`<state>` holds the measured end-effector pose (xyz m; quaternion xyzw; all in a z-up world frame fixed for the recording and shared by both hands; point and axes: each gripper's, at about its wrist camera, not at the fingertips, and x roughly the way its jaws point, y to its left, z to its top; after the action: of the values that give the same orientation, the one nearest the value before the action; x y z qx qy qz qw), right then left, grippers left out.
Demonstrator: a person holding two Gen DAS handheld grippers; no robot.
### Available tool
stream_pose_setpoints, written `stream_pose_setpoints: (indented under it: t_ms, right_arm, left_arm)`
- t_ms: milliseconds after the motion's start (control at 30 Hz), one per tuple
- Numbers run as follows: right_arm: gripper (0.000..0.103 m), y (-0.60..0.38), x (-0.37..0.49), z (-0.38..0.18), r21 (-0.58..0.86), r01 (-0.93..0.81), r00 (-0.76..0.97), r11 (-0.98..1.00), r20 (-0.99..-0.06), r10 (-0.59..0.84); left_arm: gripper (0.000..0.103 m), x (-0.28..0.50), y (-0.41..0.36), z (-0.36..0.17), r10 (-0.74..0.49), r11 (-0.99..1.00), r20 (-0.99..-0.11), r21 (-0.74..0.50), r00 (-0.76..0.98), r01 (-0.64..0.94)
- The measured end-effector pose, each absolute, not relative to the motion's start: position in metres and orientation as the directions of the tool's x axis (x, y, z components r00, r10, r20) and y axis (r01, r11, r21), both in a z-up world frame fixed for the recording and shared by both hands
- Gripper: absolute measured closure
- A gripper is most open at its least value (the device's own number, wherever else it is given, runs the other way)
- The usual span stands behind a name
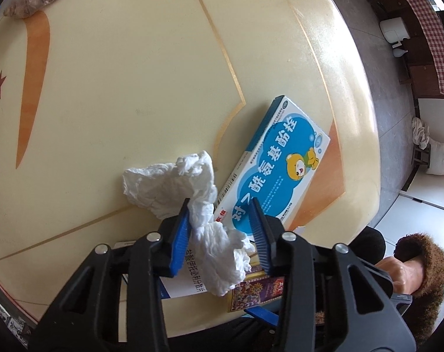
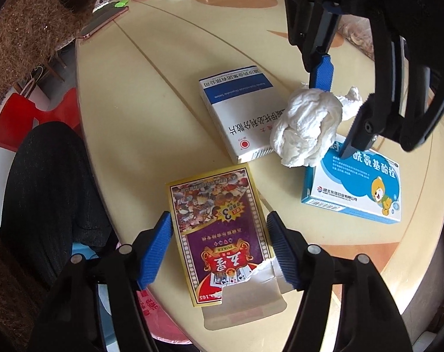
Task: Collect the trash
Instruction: 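Grasp the crumpled white tissue with the left tool while the right tool grasps the gold snack box, then carry the tissue and snack box with both tools over the pink bin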
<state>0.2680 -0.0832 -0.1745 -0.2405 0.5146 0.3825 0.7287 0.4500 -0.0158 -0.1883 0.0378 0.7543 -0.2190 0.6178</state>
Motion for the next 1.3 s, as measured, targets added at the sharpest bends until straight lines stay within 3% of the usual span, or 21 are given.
stream_pose_setpoints:
  t_ms: [67, 333, 1300]
  right_arm:
    - [0.039, -0.090, 0.270, -0.172, 0.068, -0.792, 0.169, 0.607, -0.930, 0.325]
    - [0.040, -0.115, 0.280, -0.162, 0.065, -0.716, 0.228, 0.695, -0.919, 0.321]
    - [0.040, -0.160, 0.253, -0.066, -0.048, -0.530, 0.426, 0.847, -0.878, 0.217]
  left_arm:
    - [0.080, 0.452, -0.012, -0.184, -0.210, 0.906, -0.953, -0.273, -0.218, 0.322]
    - [0.091, 0.443, -0.016, -0.166, -0.205, 0.911, -0.960, -0.259, -0.192, 0.321]
    - [0.093, 0.341, -0.012, -0.044, -0.171, 0.903, -0.983, -0.130, 0.065, 0.410]
